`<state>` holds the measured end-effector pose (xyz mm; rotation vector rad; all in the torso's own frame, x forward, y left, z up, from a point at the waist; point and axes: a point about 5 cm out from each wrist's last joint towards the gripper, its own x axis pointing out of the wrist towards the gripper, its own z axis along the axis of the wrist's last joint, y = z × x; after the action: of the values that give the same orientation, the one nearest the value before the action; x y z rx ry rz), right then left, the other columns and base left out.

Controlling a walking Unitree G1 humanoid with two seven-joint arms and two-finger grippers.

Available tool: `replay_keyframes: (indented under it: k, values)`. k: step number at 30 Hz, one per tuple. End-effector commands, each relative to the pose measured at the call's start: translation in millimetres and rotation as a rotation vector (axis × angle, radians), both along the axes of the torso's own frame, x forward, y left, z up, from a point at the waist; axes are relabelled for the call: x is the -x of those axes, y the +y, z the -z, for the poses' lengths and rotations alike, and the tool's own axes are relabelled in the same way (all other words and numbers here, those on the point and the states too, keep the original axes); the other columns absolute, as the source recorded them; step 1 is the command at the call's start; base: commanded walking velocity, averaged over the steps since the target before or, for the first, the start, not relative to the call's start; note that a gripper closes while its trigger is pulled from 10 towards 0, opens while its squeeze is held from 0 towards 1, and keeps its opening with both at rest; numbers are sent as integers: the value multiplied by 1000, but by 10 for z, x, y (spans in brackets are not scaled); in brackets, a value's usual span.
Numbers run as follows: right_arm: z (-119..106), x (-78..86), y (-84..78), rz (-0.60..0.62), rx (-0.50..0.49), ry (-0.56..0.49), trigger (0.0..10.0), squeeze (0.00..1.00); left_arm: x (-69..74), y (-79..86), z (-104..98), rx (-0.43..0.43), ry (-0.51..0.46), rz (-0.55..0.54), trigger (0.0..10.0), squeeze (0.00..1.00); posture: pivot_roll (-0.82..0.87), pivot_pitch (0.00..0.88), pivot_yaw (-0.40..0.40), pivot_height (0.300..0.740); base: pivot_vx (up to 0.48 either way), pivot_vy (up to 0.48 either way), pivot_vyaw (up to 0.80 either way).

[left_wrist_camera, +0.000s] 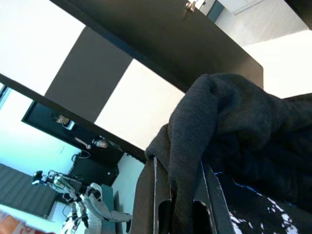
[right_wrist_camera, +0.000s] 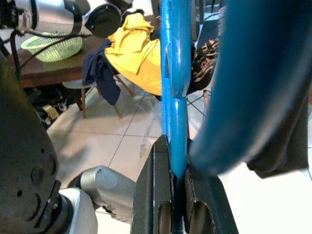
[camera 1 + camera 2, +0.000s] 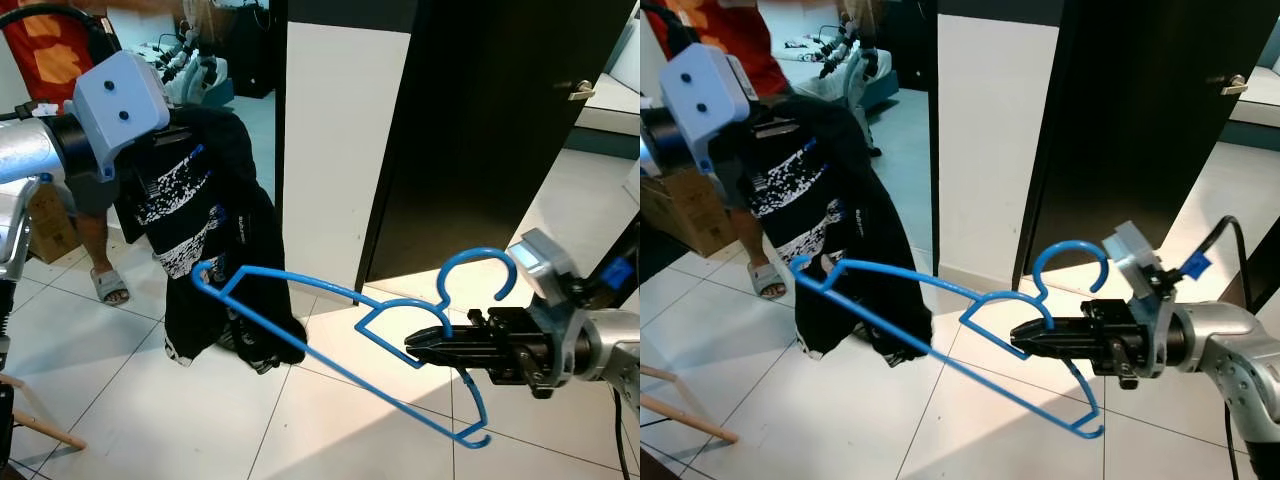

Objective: Hang hanger

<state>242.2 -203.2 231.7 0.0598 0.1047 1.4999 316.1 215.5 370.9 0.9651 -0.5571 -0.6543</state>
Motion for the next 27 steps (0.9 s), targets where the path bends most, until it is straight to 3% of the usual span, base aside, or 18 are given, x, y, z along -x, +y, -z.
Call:
replay_keyframes:
  k: [1, 6, 9, 14, 20, 27]
  values:
    - [-66, -52, 23, 36, -58, -29, 10000, 0, 27, -68, -61, 17, -35, 37, 10000, 0, -6, 0, -46, 740, 0, 0, 0]
    - [-56, -130, 58, 95, -61, -59, 10000, 0, 43, -104, -74, 18, -38, 61, 10000, 0, -3, 0, -46, 740, 0, 0, 0]
    - [130, -295, 110, 235, 92, -76, 10000, 0, 104, -201, -116, 28, -50, 134, 10000, 0, 3, 0, -49, 740, 0, 0, 0]
    - [196, -402, 127, 318, 170, -88, 10000, 0, 158, -261, -140, 28, -57, 183, 10000, 0, 3, 0, -49, 740, 0, 0, 0]
    - [114, -501, 70, 410, 163, -126, 10000, 0, 198, -286, -140, 20, -49, 216, 10000, 0, 2, 0, -52, 740, 0, 0, 0]
    - [32, -509, 28, 431, 120, -151, 10000, 0, 187, -275, -123, 11, -41, 208, 10000, 0, 2, 0, -52, 740, 0, 0, 0]
